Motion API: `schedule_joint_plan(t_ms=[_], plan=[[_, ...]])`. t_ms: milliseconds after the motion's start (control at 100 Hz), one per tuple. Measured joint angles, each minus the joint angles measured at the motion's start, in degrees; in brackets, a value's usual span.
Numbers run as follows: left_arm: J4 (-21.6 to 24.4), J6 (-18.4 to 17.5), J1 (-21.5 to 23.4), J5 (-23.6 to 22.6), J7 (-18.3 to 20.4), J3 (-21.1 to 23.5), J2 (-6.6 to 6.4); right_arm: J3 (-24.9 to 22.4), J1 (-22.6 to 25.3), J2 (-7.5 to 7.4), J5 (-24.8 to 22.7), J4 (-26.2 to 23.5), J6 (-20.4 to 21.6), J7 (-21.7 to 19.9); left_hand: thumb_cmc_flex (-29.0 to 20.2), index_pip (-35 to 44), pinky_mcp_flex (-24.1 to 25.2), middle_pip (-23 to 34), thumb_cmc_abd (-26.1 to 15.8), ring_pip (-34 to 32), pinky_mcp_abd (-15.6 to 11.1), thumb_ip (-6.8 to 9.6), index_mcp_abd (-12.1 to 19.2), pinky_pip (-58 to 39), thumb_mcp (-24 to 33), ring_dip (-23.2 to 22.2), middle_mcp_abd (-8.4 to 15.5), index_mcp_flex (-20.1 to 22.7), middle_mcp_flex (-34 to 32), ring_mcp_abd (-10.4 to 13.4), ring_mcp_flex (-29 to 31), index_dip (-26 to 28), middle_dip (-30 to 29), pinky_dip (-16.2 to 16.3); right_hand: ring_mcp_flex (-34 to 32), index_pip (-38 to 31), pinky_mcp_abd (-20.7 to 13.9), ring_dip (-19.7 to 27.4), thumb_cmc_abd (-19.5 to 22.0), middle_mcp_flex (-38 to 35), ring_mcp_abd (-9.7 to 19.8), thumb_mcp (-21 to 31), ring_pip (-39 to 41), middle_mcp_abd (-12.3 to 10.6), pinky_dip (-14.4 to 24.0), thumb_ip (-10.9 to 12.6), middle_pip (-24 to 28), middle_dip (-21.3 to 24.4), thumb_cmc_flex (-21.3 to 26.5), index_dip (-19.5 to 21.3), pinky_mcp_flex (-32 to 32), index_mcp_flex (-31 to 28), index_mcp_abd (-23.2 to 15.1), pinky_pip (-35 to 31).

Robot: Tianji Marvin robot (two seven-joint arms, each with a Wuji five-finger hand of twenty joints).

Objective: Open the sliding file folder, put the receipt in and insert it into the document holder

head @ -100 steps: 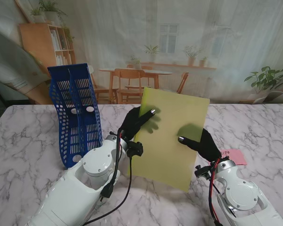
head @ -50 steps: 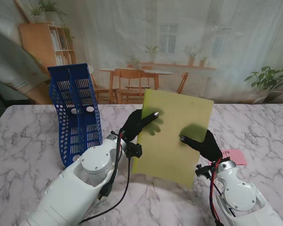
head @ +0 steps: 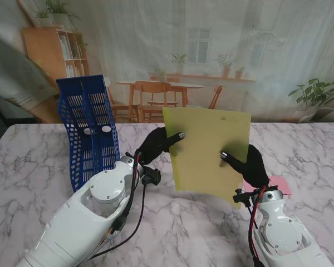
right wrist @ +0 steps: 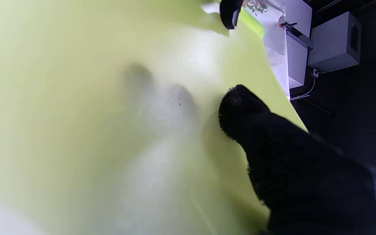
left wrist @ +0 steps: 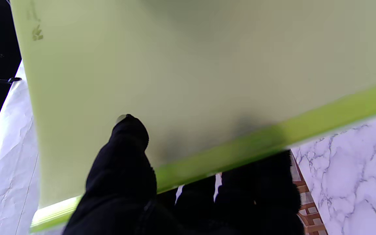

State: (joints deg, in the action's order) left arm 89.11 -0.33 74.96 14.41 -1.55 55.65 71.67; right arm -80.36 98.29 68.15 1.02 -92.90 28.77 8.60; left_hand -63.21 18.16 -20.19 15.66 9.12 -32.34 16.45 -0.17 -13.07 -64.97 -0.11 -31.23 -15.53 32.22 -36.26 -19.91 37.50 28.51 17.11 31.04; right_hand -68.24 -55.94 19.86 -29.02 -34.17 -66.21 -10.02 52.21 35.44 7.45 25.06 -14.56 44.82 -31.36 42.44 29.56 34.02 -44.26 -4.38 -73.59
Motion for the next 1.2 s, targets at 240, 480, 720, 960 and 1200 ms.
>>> schedule_joint_plan(t_ms=[240, 480, 720, 960, 1200], plan=[[0.00, 0.03, 0.20, -0.91, -0.23, 1.30, -0.31, -0.61, 0.50, 0.05, 1.04, -0.56, 0.40, 0.24, -5.38, -0.05, 0.89, -1.47, -0.21, 1.46, -0.39, 0.22, 0.21, 1.49, 2.52, 1.02, 0.03, 0.02, 2.10, 0.09, -0.75, 1.51, -0.96, -0.58, -0.05, 0.00, 0.00, -0.39, 0.00, 0.03, 0.00, 0.00, 0.00, 0.26, -0.41, -0.01, 0.74, -0.12, 0.08, 0.64, 0.53, 0.01, 0.00, -0.01], [0.16, -0.44, 0.57, -0.81, 0.92, 2.28, -0.98, -0.75, 0.71, 0.02, 1.98, -1.05, 0.58, -0.19, -6.05, -0.05, 0.89, -1.36, -0.21, 1.51, -0.39, 0.24, 0.64, 1.49, 2.79, 1.57, 0.05, 0.12, 1.22, 0.11, -0.75, 1.55, -0.96, -0.58, -0.07, -0.02, 0.00, -0.46, 0.00, 0.04, 0.00, 0.01, 0.00, 0.47, -0.50, -0.01, 0.74, -0.13, 0.08, 0.73, 0.62, 0.04, -0.08, -0.01], [-0.12, -3.35, 1.35, -0.20, 3.02, 3.71, -1.46, -0.77, 0.84, -0.01, 2.56, -1.41, 0.62, -0.51, -6.02, 0.10, 0.89, -1.35, -0.21, 1.52, -0.39, 0.24, 0.64, 1.49, 2.79, 1.57, 0.05, 0.99, 0.59, 0.11, -0.75, 1.55, -0.96, -0.58, -0.08, -0.02, 0.00, -0.49, 0.00, 0.04, 0.00, 0.02, 0.00, 0.47, -0.52, -0.02, 0.75, -0.29, 0.08, 1.06, 0.63, 0.04, -0.28, -0.01], [0.32, -5.34, 1.85, 0.49, 3.90, 5.05, -2.02, -0.76, 1.01, -0.16, 2.37, -2.04, 0.61, -1.10, -7.45, 2.62, 0.03, 0.28, -0.33, 1.52, -0.33, 0.25, 1.92, 1.46, 5.72, 1.57, 1.54, 3.86, -4.11, 0.24, 0.38, 2.22, -1.09, -0.58, -0.08, -0.02, 0.00, -0.73, 0.00, 0.04, 0.00, 0.02, 0.00, 0.48, -0.55, -0.02, 0.76, -0.40, 0.09, 1.29, 0.63, 0.05, -0.36, -0.02], [1.58, -7.05, 1.98, 1.41, 6.20, 6.17, -2.71, -0.75, 0.98, -0.25, 2.36, -2.09, 0.83, -1.39, -5.42, 3.52, -0.31, 0.31, -0.19, 1.54, -0.31, 0.40, 3.53, 1.45, 2.69, 1.57, 2.81, 4.26, -5.54, 0.48, 0.89, 1.10, -0.57, -0.57, -0.09, -0.02, 0.00, -1.03, 0.00, 0.04, 0.00, 0.02, 0.01, 0.48, -0.59, -0.03, 0.75, -0.52, 0.08, 1.32, 0.63, 0.07, -0.41, -0.02]])
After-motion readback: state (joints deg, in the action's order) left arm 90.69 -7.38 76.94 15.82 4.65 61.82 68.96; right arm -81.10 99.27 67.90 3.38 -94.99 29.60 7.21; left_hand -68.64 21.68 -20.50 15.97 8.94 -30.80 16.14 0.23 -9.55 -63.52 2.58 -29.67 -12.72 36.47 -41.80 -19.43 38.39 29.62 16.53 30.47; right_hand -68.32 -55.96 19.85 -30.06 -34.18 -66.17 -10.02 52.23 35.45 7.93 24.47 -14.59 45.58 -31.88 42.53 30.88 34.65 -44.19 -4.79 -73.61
